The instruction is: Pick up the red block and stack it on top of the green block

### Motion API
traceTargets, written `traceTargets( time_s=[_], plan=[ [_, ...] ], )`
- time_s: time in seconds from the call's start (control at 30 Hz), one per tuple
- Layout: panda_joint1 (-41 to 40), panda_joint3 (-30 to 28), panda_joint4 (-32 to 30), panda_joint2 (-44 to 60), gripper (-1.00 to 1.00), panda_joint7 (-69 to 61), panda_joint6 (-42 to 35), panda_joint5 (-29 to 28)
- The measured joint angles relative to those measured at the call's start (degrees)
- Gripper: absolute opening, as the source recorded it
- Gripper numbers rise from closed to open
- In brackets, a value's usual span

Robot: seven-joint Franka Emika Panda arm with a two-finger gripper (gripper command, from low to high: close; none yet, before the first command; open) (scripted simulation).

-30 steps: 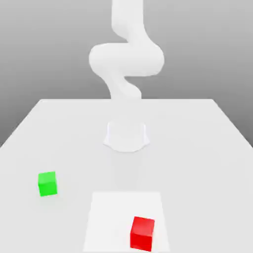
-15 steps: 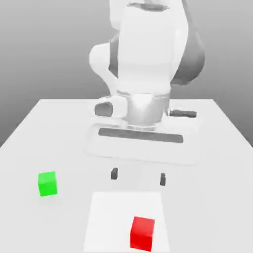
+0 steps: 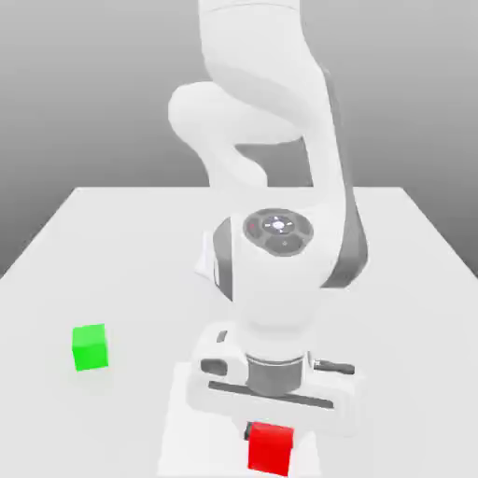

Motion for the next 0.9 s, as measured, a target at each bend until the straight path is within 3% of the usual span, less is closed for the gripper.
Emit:
traceTargets(
  time_s=[0.2,0.33,0.47,0.57,0.8,0.83,0.9],
  plan=[
    [-1.3,1.4,-1.7,-9.6,-1.00,-2.1,-7.9,2.8],
    [-7.6,-4.9,-7.3,-16.4,-1.00,-2.5,-9.1,2.4],
    [-22.9,-11.7,-14.6,-24.4,-1.00,-2.8,-9.8,1.5],
    [-27.2,-15.4,-19.6,-29.8,-1.00,-3.8,-9.9,1.9],
    [-28.0,-15.8,-20.7,-18.7,-1.00,-9.0,2.0,8.9],
    [-28.2,-15.5,-20.6,-17.7,1.00,-9.5,3.0,9.7],
    [-28.2,-15.5,-20.6,-17.7,1.00,-9.5,3.0,9.7]
  ],
)
